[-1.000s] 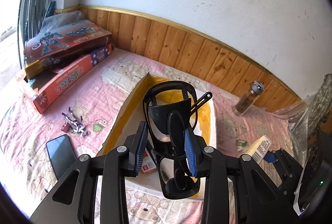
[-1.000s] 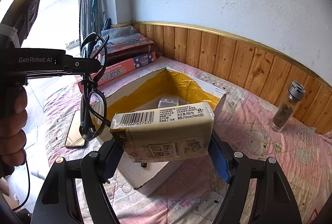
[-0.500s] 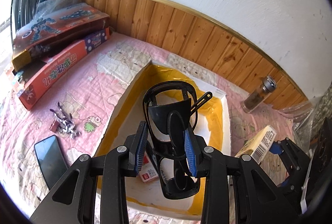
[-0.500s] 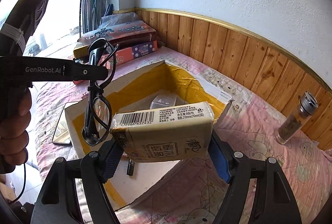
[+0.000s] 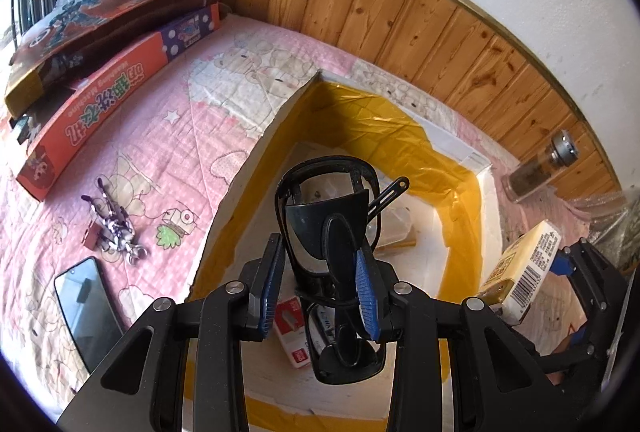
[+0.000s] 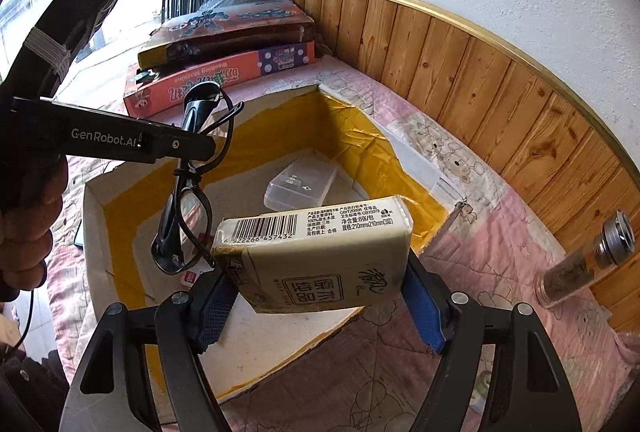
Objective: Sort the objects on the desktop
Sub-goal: 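Carry the juice carton and black glasses with both tools over the cardboard box, then open the right tool dropping the carton while the left tool releases the glasses inside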
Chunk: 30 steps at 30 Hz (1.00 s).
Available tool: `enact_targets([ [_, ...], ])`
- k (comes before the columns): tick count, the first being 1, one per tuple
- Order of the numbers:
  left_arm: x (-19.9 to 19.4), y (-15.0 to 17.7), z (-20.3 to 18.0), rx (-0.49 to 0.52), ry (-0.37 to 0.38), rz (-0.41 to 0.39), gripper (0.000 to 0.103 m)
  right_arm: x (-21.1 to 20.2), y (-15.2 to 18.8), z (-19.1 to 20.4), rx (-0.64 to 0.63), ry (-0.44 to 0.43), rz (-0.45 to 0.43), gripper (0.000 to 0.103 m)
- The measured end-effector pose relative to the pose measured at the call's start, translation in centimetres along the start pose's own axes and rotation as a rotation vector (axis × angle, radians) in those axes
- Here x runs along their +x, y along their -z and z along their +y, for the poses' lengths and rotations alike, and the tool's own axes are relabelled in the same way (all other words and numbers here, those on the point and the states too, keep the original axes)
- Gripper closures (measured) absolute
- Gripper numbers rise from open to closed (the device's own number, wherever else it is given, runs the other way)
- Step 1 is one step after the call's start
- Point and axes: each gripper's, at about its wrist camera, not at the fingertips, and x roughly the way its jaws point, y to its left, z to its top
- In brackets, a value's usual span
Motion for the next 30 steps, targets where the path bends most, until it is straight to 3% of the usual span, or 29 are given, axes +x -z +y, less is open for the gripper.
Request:
enact_targets([
  [7,2.6,-0.9,0.2,0.053,-0.079,0.055,0.068,3.4,-0.5,-0.1,-0.089,-0.019,0.086,0.027],
  [16,6.0,-2.4,0.8,0.019,-0.068,0.145,0.068,7.1,-0.8,-0.7,-0.179,-0.012,0.179,0.027],
  [30,6.5,-2.8,-0.4,0.081,-0.138,0.124,0.065,9.0,-1.3,-0.7,-0.313,-0.033,0.243,0.025],
])
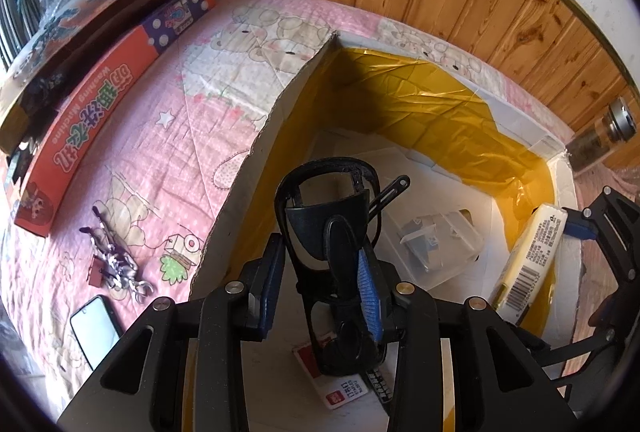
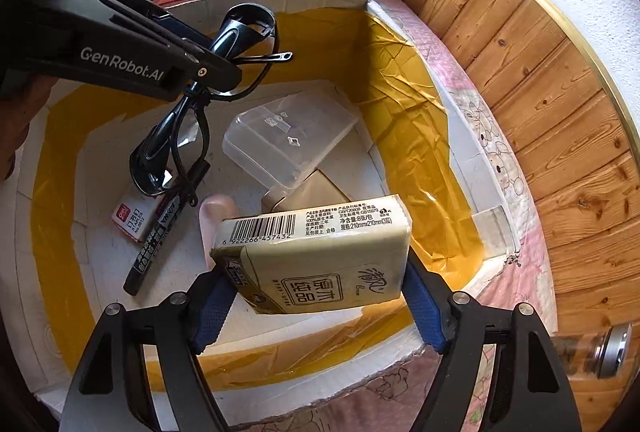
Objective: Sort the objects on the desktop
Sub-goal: 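Open the right tool dropping the carton while the left tool releases the glasses inside, then move both open tools away from the box toward the green tape and white charger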
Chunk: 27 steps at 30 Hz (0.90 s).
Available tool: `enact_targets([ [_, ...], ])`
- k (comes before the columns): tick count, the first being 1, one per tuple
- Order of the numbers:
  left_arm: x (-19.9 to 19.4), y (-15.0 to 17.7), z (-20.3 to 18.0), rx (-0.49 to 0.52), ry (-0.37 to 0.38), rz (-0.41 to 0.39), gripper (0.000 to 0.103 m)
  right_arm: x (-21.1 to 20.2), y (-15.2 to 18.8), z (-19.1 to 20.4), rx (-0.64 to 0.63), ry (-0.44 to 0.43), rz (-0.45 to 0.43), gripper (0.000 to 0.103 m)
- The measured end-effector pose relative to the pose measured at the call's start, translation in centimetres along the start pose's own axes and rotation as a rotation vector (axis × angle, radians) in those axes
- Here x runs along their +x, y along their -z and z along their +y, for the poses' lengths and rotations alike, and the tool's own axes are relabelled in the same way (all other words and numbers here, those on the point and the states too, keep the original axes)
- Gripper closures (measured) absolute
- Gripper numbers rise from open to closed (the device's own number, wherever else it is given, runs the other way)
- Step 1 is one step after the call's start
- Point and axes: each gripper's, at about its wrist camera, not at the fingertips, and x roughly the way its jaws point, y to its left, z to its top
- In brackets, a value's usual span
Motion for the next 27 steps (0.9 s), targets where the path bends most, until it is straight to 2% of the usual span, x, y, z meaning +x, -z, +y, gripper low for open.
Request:
enact_targets([
  [12,-1.9,0.9,0.1,-0.047,0.03,-0.003,0.064,-1.9,0.7,-0.9,0.113,-0.044,-0.065,0.023],
  [20,-4.5,2.1,-0.6,-0.026,0.039,-0.031,0.064,-5.0,2.0,-1.8,0.213,-0.068,-0.128,0.023],
  [27,-6.9,4.2,-1.4,0.011,0.036,-0.065,0.064,-6.5,4.5,-1.3,0.313,-0.083,-0.16,0.023],
])
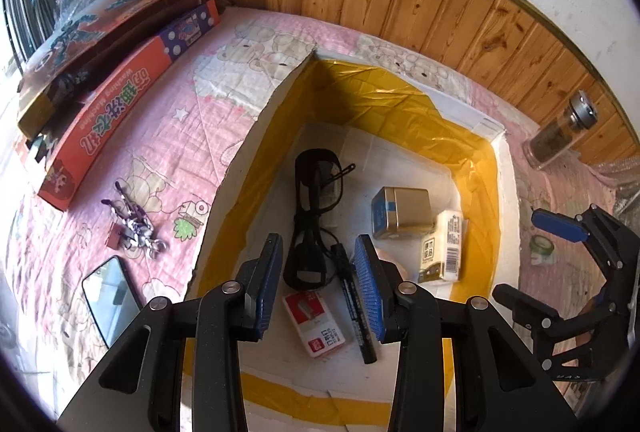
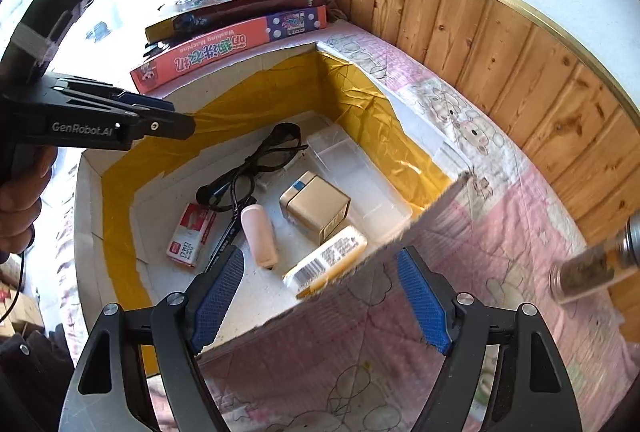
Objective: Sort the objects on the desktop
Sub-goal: 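Move both open tools away from the box toward the green tape and white charger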
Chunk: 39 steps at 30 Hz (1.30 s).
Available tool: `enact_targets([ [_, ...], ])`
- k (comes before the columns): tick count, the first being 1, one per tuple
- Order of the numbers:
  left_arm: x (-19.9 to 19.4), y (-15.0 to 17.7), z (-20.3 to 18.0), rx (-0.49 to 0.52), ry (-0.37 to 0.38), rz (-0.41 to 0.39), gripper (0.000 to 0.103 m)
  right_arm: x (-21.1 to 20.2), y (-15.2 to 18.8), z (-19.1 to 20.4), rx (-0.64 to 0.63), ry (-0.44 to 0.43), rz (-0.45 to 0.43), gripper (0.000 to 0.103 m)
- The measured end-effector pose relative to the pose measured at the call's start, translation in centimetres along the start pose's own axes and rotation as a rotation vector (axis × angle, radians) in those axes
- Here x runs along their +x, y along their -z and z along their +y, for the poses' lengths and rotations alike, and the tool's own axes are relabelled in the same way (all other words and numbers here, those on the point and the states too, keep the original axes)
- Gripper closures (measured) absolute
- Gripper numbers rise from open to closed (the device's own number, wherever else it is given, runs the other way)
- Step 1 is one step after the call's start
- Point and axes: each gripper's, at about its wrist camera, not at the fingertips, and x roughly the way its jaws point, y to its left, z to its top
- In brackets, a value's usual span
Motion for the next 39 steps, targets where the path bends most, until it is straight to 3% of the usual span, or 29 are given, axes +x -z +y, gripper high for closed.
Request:
enact_targets([
  [8,-3.5,2.2,-1.4,0.061,-0.011,-0.061,0.064,-3.4,2.3,1.0,0.109,-0.044,-0.09,0.023],
  [25,-9.2,7.1,-3.3,0.125,-0.007,-0.137,0.064,-9.6,5.7,6.0,0.178,-0.114,-0.264,0.023],
  [34,-11.4,11.3,-5.9,0.23,0.02,-0.23,0.062,-12.1,12.1,7.3,0.331,-0.045,-0.408,0.023],
  [39,-11.8,13.9,-8.0,0.27,0.051,-0.253,0.062,-12.6,16.4,7.6,0.422,-0.044,-0.425,0.023],
])
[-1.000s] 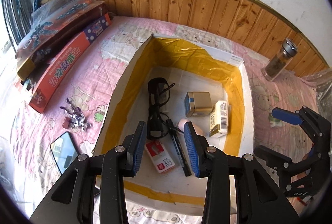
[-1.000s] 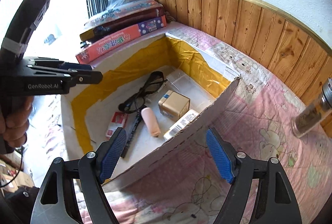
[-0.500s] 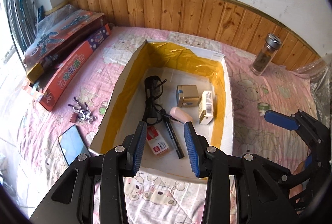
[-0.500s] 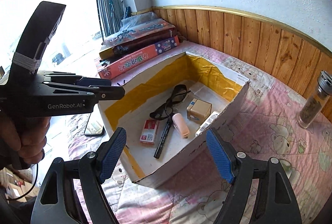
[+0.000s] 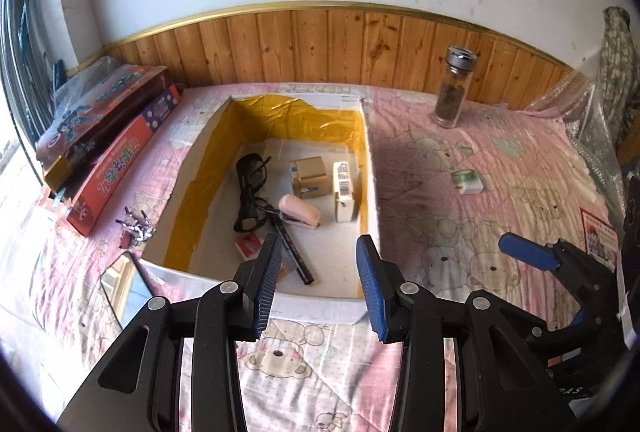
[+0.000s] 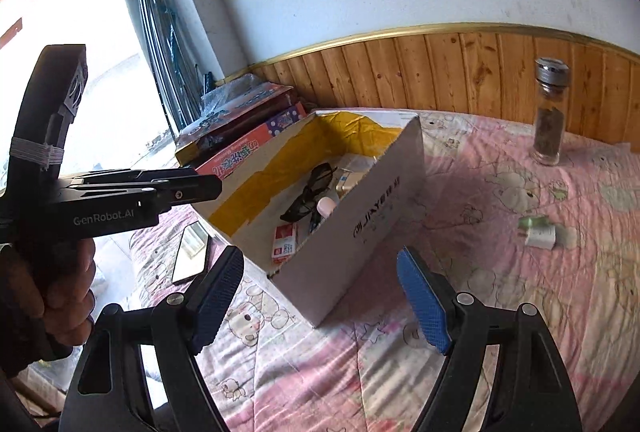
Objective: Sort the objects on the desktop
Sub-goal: 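Move both open tools away from the box toward the green tape and white charger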
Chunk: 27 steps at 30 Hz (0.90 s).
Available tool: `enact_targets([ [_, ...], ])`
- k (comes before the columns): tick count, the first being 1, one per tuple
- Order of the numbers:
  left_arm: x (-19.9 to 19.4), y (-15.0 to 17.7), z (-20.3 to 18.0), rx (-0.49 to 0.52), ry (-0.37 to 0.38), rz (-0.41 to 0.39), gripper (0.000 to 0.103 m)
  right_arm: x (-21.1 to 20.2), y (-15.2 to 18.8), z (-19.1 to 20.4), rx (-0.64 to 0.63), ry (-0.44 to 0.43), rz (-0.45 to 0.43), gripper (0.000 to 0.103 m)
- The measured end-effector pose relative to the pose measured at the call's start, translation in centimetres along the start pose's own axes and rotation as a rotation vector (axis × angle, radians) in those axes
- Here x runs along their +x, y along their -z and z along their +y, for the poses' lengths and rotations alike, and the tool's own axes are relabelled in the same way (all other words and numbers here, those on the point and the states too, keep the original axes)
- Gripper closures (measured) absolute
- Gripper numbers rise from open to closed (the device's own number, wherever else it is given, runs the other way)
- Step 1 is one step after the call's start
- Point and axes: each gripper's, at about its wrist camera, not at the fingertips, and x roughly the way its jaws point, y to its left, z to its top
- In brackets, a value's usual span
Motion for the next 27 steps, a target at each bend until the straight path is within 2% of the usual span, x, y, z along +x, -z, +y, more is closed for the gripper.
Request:
enact_targets([
  [8,1.9,1.5,-5.0,0.028,0.121,0.065,0.062,-2.2,4.2,-4.8,0.157,0.066,0.011,0.024],
  [16,6.2,-0.8,-10.8,0.062,0.226,0.139,0.062,-1.9,5.3,-11.9,0.311,0.217,0.035,0.025],
  [21,10.2,-3.6,-14.8,0.117,0.289,0.17,0.059,-0.6,5.0,-16.4,0.381,0.278,0.053,0.025],
  [25,15.4,-5.2,-17.8,0.159,0.337,0.248,0.059,0.4,4.2,-19.0,0.382,0.288,0.073,0.024],
  [27,17.7,-5.8,-18.9,0.169,0.332,0.273,0.059,1.3,3.6,-20.4,0.37,0.292,0.1,0.024],
])
